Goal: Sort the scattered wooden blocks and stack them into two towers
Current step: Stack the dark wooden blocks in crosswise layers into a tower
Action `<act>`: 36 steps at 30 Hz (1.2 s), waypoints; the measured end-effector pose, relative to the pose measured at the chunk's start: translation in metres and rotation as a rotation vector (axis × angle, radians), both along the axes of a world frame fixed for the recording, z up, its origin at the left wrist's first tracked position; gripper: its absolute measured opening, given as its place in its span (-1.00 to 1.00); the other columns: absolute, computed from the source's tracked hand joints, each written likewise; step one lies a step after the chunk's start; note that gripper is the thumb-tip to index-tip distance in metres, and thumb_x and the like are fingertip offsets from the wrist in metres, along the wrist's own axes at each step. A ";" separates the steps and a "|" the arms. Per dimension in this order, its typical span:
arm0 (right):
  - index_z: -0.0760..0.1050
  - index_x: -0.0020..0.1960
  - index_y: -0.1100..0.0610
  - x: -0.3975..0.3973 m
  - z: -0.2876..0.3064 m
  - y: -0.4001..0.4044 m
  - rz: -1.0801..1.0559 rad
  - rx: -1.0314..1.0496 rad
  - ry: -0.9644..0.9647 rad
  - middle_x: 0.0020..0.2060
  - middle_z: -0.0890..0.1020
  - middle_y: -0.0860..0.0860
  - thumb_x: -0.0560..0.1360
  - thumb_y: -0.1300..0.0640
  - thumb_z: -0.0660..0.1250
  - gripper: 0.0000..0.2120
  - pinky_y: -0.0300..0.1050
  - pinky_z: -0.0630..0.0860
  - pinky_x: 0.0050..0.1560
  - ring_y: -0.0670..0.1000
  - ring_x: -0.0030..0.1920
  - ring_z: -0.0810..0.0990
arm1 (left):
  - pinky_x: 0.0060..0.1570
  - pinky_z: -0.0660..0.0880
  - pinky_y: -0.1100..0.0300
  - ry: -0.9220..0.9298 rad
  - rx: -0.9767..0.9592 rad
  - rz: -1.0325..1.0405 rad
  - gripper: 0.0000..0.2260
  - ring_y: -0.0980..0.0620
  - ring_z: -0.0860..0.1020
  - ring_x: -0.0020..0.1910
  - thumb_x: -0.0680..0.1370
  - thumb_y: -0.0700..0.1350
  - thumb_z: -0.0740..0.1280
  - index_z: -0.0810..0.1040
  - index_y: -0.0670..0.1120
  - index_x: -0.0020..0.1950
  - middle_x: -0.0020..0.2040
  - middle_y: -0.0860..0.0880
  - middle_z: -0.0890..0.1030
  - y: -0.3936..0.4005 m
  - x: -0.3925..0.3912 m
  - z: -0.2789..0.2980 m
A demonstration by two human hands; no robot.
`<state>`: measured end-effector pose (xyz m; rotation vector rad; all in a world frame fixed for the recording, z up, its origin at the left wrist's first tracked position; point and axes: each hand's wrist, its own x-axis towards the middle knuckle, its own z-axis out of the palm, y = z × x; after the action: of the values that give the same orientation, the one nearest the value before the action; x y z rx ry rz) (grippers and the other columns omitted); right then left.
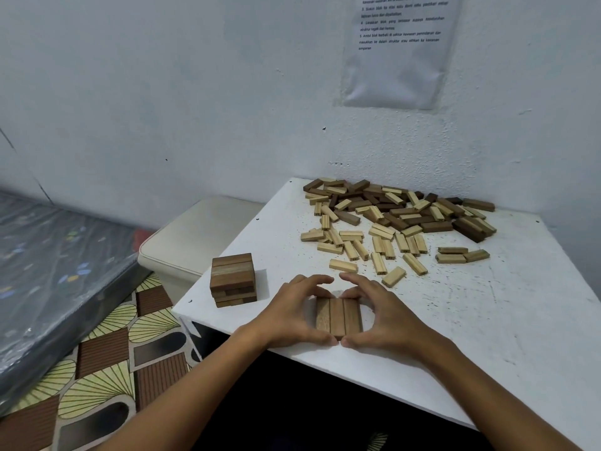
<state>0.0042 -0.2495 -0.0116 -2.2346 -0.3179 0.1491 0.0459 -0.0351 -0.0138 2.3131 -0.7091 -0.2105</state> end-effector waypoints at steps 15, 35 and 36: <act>0.27 0.38 -0.20 0.054 0.070 0.051 0.158 0.008 -0.232 0.16 0.55 -0.13 0.18 -0.02 0.62 -0.14 -0.30 0.38 0.13 -0.22 0.25 0.45 | 0.05 0.34 0.46 -0.169 -0.103 0.124 -0.20 0.30 0.48 0.20 0.13 0.20 0.53 0.38 0.14 0.33 0.13 0.20 0.56 0.054 0.014 0.078; 0.32 0.38 -0.09 0.116 0.061 0.147 0.312 0.027 -0.118 0.09 0.57 -0.06 0.21 0.11 0.62 -0.17 -0.25 0.37 0.08 -0.11 0.22 0.47 | 0.09 0.39 0.28 -0.013 -0.051 0.334 -0.23 0.19 0.48 0.24 0.18 0.08 0.59 0.38 0.14 0.34 0.18 0.13 0.59 0.146 0.042 0.067; 0.32 0.39 -0.09 0.116 0.060 0.148 0.310 0.027 -0.117 0.10 0.57 -0.05 0.22 0.11 0.62 -0.17 -0.25 0.37 0.08 -0.11 0.22 0.47 | 0.09 0.40 0.27 -0.009 -0.053 0.334 -0.24 0.18 0.48 0.25 0.19 0.07 0.59 0.38 0.15 0.34 0.18 0.13 0.59 0.147 0.044 0.065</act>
<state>0.1205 -0.1018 0.0489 -2.1593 -0.7260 0.1776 0.0895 0.1117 0.0512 2.3406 -0.3191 -0.0272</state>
